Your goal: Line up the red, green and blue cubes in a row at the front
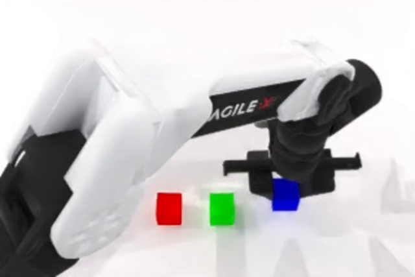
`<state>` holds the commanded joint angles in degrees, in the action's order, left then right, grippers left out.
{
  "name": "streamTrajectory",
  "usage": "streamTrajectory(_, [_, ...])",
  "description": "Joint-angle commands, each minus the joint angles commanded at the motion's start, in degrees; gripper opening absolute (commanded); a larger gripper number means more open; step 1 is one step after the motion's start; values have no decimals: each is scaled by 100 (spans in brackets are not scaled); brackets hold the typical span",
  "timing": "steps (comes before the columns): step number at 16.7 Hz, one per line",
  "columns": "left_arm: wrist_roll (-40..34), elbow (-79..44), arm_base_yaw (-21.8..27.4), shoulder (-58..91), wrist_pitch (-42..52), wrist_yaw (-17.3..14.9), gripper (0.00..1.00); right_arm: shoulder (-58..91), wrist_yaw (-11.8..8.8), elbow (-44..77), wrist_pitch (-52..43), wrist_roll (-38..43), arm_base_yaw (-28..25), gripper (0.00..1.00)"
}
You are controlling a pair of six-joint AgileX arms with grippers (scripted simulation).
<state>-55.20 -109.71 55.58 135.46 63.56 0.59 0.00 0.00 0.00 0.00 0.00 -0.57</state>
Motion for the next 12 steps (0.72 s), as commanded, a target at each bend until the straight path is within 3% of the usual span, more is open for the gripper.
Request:
streamTrajectory(1, [0, 0, 0, 0, 0, 0, 0, 0, 0, 0, 0, 0, 0, 100])
streamTrajectory(12, [0, 0, 0, 0, 0, 0, 83, 0, 0, 0, 0, 0, 0, 100])
